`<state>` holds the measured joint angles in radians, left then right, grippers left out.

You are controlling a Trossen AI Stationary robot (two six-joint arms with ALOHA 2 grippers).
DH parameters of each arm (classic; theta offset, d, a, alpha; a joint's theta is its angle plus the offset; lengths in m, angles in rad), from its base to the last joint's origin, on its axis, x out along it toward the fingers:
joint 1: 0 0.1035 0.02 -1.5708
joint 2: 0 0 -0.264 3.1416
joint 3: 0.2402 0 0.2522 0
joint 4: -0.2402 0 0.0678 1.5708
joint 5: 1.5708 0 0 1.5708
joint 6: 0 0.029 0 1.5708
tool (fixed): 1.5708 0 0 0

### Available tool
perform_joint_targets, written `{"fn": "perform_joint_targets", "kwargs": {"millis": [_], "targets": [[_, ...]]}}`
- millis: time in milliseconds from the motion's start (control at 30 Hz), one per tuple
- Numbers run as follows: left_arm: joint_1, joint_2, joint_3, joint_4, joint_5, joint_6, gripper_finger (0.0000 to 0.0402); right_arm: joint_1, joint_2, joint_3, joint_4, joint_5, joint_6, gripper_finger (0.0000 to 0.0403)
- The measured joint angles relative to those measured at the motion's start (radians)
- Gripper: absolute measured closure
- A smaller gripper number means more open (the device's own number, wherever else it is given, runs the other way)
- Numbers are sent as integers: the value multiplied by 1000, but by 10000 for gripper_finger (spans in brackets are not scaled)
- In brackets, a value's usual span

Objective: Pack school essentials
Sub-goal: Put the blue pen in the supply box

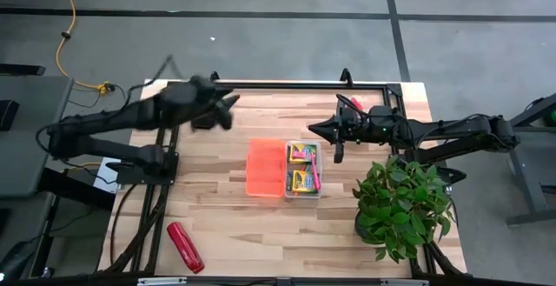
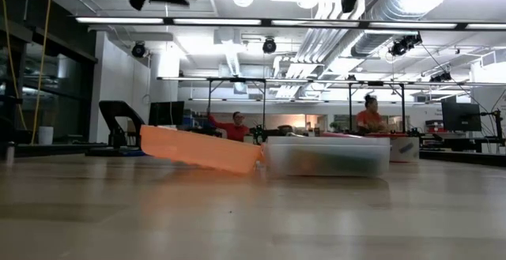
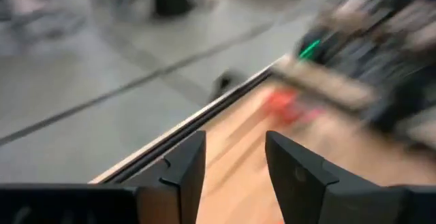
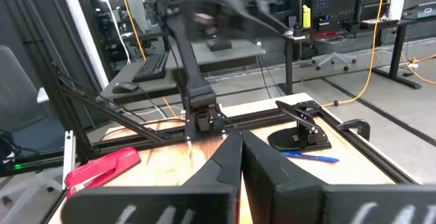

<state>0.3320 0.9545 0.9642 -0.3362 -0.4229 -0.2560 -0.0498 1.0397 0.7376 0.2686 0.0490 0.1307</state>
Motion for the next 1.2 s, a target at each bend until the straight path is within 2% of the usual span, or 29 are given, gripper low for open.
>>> {"fn": "perform_joint_targets", "kwargs": {"millis": [133,267,433,567,733,1067,1200], "targets": [[155,223,176,-224,33,63,277,0,0,0,-17,0,4,402],[290,438,287,-337,94,134,285,0,0,0,-54,0,27,402],[404,671,362,-435,98,130,292,0,0,0,-70,0,34,403],[472,805,365,-470,120,63,302,0,0,0,-70,0,37,403],[525,921,359,-491,242,56,309,0,0,0,-70,1,52,403],[563,980,359,-485,204,115,287,0,0,0,-70,1,86,403],[592,981,359,-475,238,140,270,0,0,0,-70,1,99,403]]}}
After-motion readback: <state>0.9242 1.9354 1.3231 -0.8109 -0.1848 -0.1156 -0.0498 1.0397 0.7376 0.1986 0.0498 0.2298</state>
